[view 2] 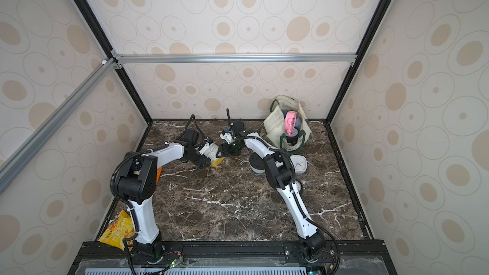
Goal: Put the alarm clock into the canvas bag
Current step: Pick up the alarm from the center of the board.
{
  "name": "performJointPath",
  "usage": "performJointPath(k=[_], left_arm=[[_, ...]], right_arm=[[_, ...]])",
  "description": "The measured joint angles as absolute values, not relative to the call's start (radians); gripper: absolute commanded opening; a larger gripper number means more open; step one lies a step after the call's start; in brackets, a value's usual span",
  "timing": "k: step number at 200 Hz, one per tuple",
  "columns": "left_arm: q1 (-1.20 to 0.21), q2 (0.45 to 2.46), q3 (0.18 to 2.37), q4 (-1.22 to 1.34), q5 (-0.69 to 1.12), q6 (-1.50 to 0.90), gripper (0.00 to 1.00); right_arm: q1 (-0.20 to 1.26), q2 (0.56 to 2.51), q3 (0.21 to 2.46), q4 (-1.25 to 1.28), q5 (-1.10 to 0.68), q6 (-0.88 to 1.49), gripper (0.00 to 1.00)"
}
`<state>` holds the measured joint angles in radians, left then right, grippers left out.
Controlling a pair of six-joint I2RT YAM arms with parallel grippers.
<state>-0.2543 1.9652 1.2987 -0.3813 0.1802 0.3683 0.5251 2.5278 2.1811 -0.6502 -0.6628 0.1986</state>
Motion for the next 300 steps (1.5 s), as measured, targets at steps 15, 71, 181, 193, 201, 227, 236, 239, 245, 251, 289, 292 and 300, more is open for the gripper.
performJointPath(k=[15, 71, 181, 193, 201, 227, 236, 239, 245, 251, 289, 292, 300], left_arm=[[-0.266, 1.944, 1.267, -0.358, 0.182, 0.354, 0.66], [-0.303, 1.803, 1.124, -0.307, 0.201, 0.277, 0.63], [-0.522, 1.501, 0.937, -0.157, 0.228, 0.231, 0.64], [-0.525, 1.494, 0.937, -0.147, 0.23, 0.231, 0.65], [-0.528, 1.494, 0.937, -0.142, 0.23, 0.231, 0.65], [-0.53, 1.494, 0.937, -0.138, 0.229, 0.231, 0.65], [-0.532, 1.494, 0.937, -0.136, 0.229, 0.231, 0.65], [-0.532, 1.494, 0.937, -0.135, 0.229, 0.231, 0.65], [-0.534, 1.494, 0.937, -0.134, 0.229, 0.231, 0.65], [-0.535, 1.494, 0.937, -0.133, 0.229, 0.231, 0.65], [-0.536, 1.494, 0.937, -0.124, 0.234, 0.231, 0.65], [-0.536, 1.494, 0.937, -0.124, 0.234, 0.232, 0.65], [-0.536, 1.494, 0.937, -0.123, 0.234, 0.232, 0.65]], right_arm=[[0.512, 2.455, 2.077, -0.6, -0.677, 0.233, 0.81], [0.447, 2.175, 1.87, -0.441, -0.709, 0.325, 0.92], [0.401, 1.973, 1.539, -0.37, -0.77, 0.371, 0.91], [0.403, 1.957, 1.523, -0.352, -0.796, 0.386, 0.86], [0.403, 1.945, 1.507, -0.339, -0.812, 0.394, 0.84], [0.407, 1.908, 1.455, -0.32, -0.839, 0.411, 0.78], [0.408, 1.899, 1.442, -0.318, -0.844, 0.414, 0.76], [0.409, 1.897, 1.44, -0.319, -0.845, 0.417, 0.76], [0.409, 1.896, 1.436, -0.318, -0.85, 0.419, 0.75], [0.41, 1.896, 1.435, -0.317, -0.853, 0.419, 0.74], [0.415, 1.896, 1.428, -0.309, -0.868, 0.43, 0.65], [0.415, 1.896, 1.428, -0.309, -0.868, 0.434, 0.64], [0.416, 1.896, 1.428, -0.306, -0.867, 0.437, 0.6]])
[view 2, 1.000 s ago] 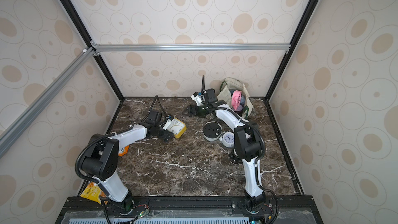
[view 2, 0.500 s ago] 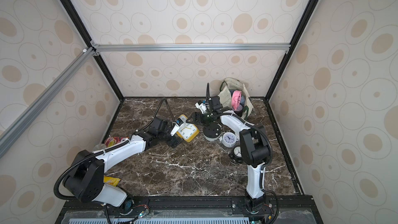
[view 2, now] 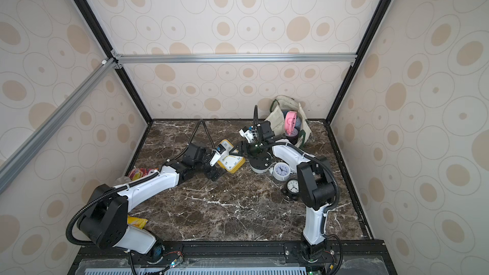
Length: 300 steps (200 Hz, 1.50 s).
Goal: Put the alarm clock into the canvas bag
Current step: Pick up the alarm from the center of the board, then place the canvas bag at the center of the board.
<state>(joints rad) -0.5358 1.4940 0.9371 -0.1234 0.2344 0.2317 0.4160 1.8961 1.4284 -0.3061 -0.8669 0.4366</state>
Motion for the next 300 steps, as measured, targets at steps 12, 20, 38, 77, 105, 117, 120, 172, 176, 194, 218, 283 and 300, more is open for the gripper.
performJointPath(k=[12, 20, 38, 77, 105, 117, 120, 172, 176, 194, 218, 283, 300], left_arm=[[-0.536, 1.494, 0.937, -0.122, 0.234, 0.232, 0.65], [-0.536, 1.494, 0.937, -0.121, 0.234, 0.232, 0.65], [-0.533, 1.494, 0.931, -0.121, 0.238, 0.231, 0.66], [-0.529, 1.494, 0.928, -0.121, 0.245, 0.224, 0.67], [-0.529, 1.494, 0.925, -0.118, 0.258, 0.222, 0.98], [-0.533, 1.49, 0.923, -0.109, 0.257, 0.221, 0.98], [-0.534, 1.489, 0.922, -0.106, 0.257, 0.22, 0.98], [-0.542, 1.373, 0.898, -0.028, 0.313, 0.166, 0.98], [-0.542, 1.357, 0.896, -0.02, 0.316, 0.158, 0.99], [-0.542, 1.27, 0.883, 0.033, 0.334, 0.11, 0.98], [-0.543, 1.174, 0.862, 0.111, 0.354, 0.037, 0.98], [-0.543, 1.102, 0.78, 0.179, 0.349, -0.088, 0.98], [-0.543, 1.11, 0.765, 0.178, 0.34, -0.118, 0.98]], right_arm=[[0.416, 1.896, 1.428, -0.305, -0.866, 0.443, 0.53], [0.415, 1.896, 1.428, -0.304, -0.869, 0.44, 0.5], [0.415, 1.896, 1.428, -0.291, -0.899, 0.434, 0.45], [0.414, 1.895, 1.414, -0.265, -0.917, 0.426, 0.31], [0.414, 1.887, 1.404, -0.261, -0.915, 0.433, 0.16], [0.414, 1.877, 1.399, -0.263, -0.897, 0.447, 0.09], [0.414, 1.872, 1.397, -0.263, -0.892, 0.451, 0.08], [0.353, 1.676, 1.269, -0.223, -0.81, 0.498, 0.03], [0.34, 1.651, 1.26, -0.221, -0.797, 0.499, 0.03], [0.266, 1.552, 1.231, -0.215, -0.739, 0.509, 0.0], [0.165, 1.437, 1.209, -0.214, -0.616, 0.514, 0.01], [0.118, 1.279, 1.178, -0.241, -0.016, 0.377, 0.01], [0.118, 1.289, 1.161, -0.216, 0.112, 0.335, 0.0]])
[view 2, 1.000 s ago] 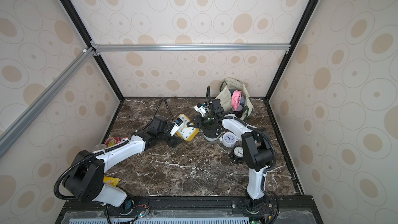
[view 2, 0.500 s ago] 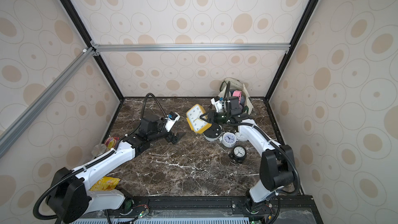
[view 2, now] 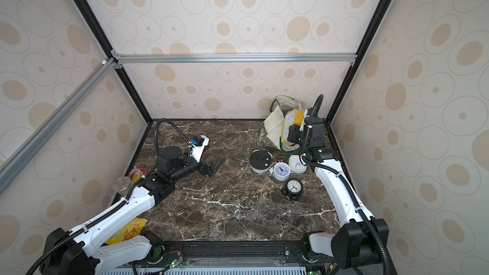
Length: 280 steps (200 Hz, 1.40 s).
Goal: Put the alarm clock into the canvas bag
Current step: Place the canvas bag at the center of the board.
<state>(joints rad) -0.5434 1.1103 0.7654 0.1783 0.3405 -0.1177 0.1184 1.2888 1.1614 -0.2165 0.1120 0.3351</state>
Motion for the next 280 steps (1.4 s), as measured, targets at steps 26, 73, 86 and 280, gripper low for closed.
performJointPath(k=[26, 73, 86, 280], left_arm=[[-0.543, 1.144, 0.765, 0.18, 0.333, -0.171, 0.98], [-0.543, 1.225, 0.777, 0.203, 0.339, -0.245, 0.98], [-0.543, 1.232, 0.777, 0.208, 0.339, -0.257, 0.98], [-0.544, 1.479, 0.995, 0.215, 0.402, -0.365, 0.98]], right_arm=[[0.118, 1.345, 1.155, -0.149, 0.252, 0.269, 0.0], [0.118, 1.496, 1.163, 0.004, 0.339, 0.157, 0.01], [0.118, 1.547, 1.191, 0.03, 0.34, 0.131, 0.01], [0.223, 1.769, 1.398, -0.142, 0.28, 0.205, 0.05]])
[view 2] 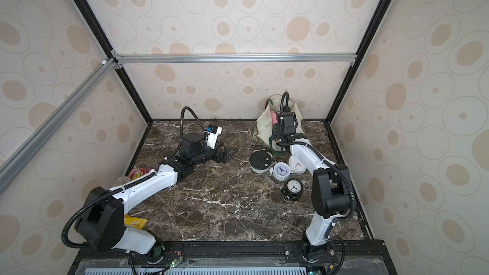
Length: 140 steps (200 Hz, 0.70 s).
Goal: Put the alarm clock into the canvas bag
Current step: Place the canvas bag at the center of the board, then place the alarm at the canvas bag.
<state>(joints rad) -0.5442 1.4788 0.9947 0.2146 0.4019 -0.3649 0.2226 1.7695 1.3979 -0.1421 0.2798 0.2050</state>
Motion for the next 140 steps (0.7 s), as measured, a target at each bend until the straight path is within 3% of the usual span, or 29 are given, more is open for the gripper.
performJointPath(k=[22, 60, 80, 140], left_arm=[[-0.55, 1.521, 1.054, 0.185, 0.403, -0.365, 0.98], [-0.595, 1.603, 1.18, 0.134, 0.389, -0.353, 0.98], [-0.615, 1.654, 1.263, 0.082, 0.379, -0.353, 0.98], [-0.696, 1.942, 1.697, -0.101, 0.227, -0.329, 0.98]], right_arm=[[0.195, 1.822, 1.464, -0.176, 0.348, 0.229, 0.16], [0.183, 1.832, 1.487, -0.194, 0.329, 0.242, 0.69], [0.183, 1.754, 1.383, -0.173, 0.289, 0.241, 0.86], [0.176, 1.565, 1.338, -0.196, 0.257, 0.252, 0.94]])
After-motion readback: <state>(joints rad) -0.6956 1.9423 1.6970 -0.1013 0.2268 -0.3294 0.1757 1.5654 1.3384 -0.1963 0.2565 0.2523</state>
